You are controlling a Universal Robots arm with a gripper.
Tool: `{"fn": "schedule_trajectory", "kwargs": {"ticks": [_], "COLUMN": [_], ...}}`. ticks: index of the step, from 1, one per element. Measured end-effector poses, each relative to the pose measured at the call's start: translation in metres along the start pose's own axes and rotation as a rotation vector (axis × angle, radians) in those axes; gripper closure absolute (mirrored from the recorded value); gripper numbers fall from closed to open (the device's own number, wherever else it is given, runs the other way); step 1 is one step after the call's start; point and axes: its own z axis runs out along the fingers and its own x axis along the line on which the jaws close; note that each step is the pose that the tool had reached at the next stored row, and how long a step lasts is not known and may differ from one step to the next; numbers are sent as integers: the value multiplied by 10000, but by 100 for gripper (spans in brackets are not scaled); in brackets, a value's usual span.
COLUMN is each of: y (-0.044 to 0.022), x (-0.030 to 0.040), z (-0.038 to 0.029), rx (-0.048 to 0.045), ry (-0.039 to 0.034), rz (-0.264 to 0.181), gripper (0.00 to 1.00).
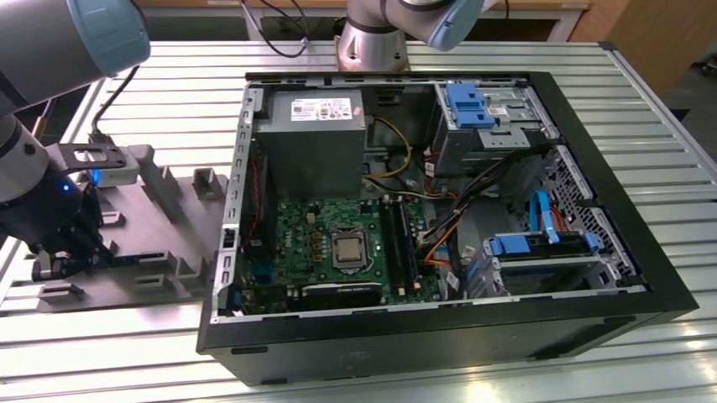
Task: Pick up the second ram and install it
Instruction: 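Pick up the second ram and move it above second insertion slot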
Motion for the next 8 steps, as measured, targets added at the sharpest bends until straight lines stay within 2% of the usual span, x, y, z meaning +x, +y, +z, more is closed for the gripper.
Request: {"fn": "schedule_trajectory", "kwargs": {"ticks": [4,8], "y": [0,1], "x": [0,-1], "z": [-3,-38], "rx": [1,0], "ry": [-1,0], "rz": [1,1], "gripper": [88,88]}}
